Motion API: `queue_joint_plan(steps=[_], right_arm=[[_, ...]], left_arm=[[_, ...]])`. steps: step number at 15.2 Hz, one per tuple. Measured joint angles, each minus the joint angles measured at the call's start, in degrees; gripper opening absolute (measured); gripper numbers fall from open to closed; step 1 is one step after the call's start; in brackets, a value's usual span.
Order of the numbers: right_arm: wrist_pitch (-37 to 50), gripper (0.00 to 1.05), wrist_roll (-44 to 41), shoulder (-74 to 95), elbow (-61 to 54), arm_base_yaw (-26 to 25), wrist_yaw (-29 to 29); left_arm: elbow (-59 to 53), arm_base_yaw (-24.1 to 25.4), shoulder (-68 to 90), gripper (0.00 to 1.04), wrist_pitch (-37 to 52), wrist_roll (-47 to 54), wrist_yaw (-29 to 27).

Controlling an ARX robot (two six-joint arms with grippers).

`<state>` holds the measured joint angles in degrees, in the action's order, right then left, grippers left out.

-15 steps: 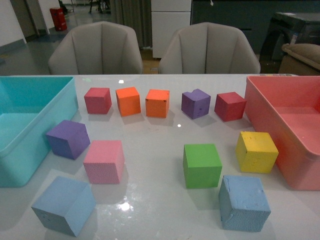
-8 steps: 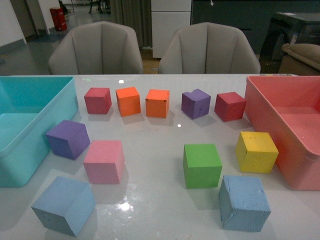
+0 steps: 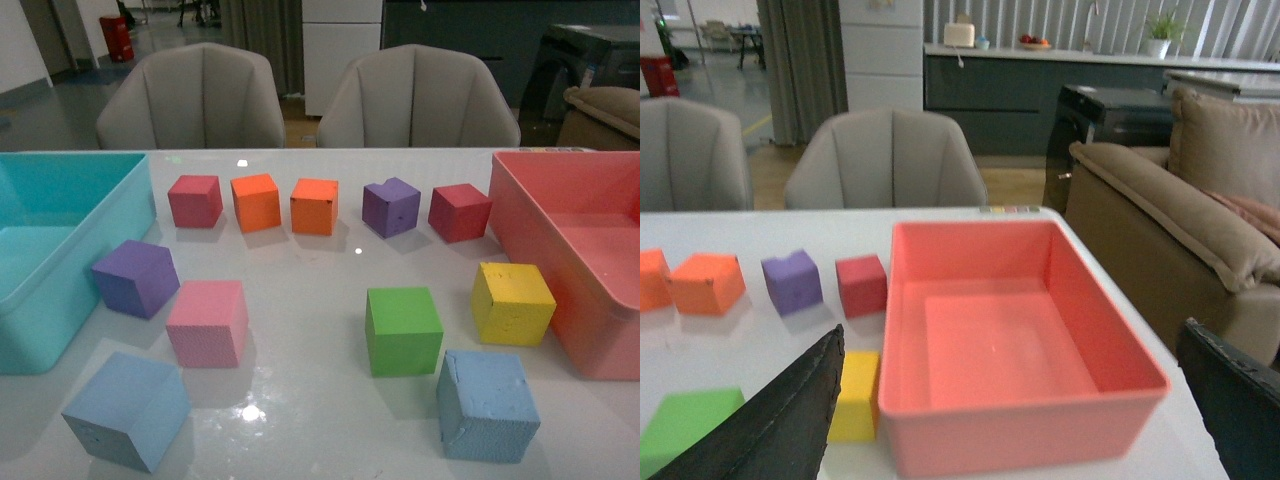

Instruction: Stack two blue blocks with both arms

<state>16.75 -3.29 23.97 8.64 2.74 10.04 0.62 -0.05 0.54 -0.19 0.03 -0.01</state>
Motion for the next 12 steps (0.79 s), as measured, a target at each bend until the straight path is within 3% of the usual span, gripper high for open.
queue_joint_plan(steps=[2,5,8,12], right_arm=[[6.6,0.98,3.0,15.4,8.6,2.7,-1.4],[2.7,0.98,10.2,37.8,19.4,7.7,-3.9],[-1.1,0.98,19.1,63.0,26.0,17.1,-6.0],[-3.2,0.98,21.7,70.4,28.2,20.6,-4.5]], left_arm=[[0.0,0.0,0.0,0.98,0.0,0.0,0.0],[0.0,0.0,0.0,0.98,0.0,0.0,0.0],[0.0,0.0,0.0,0.98,0.0,0.0,0.0],[0.0,0.0,0.0,0.98,0.0,0.0,0.0]])
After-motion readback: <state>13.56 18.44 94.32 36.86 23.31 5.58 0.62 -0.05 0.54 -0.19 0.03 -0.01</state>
